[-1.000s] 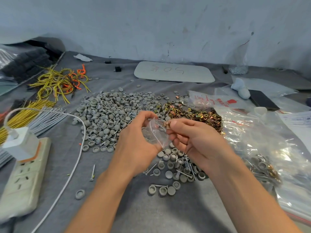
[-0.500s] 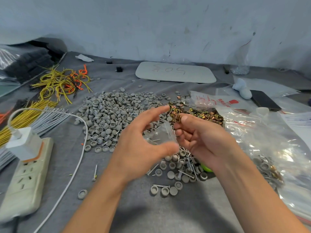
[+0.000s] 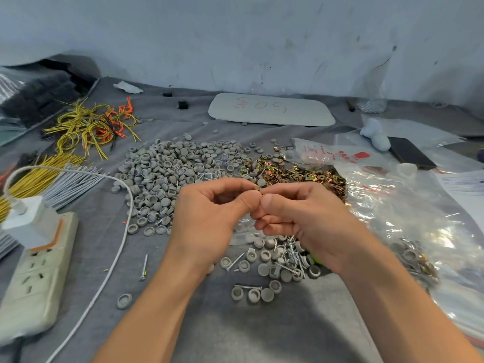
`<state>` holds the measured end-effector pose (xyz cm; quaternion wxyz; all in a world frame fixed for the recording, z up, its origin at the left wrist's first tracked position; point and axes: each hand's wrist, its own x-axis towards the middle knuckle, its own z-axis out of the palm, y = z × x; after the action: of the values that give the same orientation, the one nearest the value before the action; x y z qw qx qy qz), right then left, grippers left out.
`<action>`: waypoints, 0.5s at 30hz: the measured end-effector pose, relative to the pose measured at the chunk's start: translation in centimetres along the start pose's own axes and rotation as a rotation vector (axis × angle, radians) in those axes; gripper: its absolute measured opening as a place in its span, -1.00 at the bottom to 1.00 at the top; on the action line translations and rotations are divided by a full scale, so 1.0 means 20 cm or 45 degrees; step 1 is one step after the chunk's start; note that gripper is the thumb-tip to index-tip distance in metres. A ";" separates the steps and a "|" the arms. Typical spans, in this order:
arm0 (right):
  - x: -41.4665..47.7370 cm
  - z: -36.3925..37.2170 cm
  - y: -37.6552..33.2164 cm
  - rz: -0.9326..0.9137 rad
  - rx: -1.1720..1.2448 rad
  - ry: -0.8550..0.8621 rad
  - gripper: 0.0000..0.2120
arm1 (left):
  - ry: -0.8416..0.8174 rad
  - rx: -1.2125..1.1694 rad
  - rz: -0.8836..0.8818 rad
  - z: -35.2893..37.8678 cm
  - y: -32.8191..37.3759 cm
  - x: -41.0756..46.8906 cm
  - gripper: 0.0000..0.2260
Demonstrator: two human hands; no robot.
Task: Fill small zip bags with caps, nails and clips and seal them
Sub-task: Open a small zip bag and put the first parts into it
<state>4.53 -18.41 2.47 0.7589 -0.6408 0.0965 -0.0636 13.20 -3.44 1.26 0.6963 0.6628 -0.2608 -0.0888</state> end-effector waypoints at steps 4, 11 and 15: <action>-0.01 0.02 0.01 -0.070 -0.069 0.094 -0.78 | -0.025 -0.129 -0.115 0.01 0.02 0.00 -0.87; -0.02 0.04 0.01 -0.106 -0.123 0.042 -0.90 | -0.005 -0.266 -0.215 0.02 0.03 -0.01 -0.88; -0.02 0.04 0.00 -0.112 -0.094 0.014 -0.82 | -0.012 -0.273 -0.265 0.02 0.04 -0.01 -0.74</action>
<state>4.24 -17.58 2.60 0.7307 -0.6716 0.0746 -0.0969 12.69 -3.52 1.93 0.7490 0.6075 -0.1830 -0.1909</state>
